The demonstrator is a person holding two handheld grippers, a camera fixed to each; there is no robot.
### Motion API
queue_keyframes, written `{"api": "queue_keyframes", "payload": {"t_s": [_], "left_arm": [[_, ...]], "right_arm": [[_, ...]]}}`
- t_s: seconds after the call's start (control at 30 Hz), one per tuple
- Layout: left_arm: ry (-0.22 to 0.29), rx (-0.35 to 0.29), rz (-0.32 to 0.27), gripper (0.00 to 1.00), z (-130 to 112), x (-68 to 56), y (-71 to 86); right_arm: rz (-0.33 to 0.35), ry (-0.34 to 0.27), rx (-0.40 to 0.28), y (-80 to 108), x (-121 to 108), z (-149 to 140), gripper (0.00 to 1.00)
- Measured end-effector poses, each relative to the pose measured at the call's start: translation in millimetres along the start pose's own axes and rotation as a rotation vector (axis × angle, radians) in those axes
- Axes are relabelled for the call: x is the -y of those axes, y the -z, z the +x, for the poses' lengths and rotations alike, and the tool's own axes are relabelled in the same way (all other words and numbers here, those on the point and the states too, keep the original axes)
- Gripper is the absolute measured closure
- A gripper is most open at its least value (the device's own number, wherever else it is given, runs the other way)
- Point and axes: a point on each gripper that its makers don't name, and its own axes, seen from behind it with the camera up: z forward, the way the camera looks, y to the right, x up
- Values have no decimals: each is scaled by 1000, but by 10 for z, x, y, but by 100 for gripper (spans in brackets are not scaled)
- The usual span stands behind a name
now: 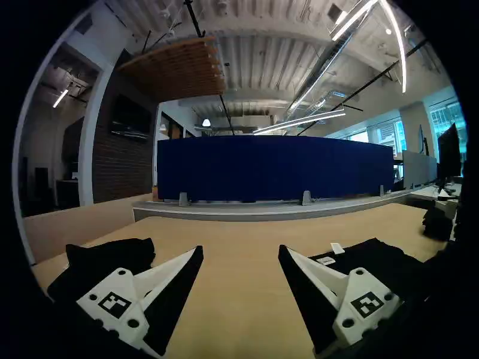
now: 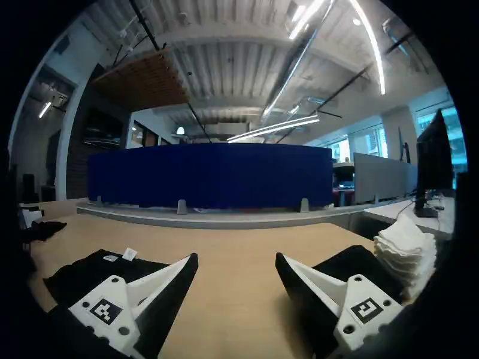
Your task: Fold towel
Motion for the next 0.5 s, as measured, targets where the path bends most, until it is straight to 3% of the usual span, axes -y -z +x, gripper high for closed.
{"api": "queue_keyframes", "payload": {"t_s": [0.5], "left_arm": [[-1, 1, -1, 7, 4, -7, 18]], "right_arm": [[1, 1, 1, -11, 6, 5, 0]]}}
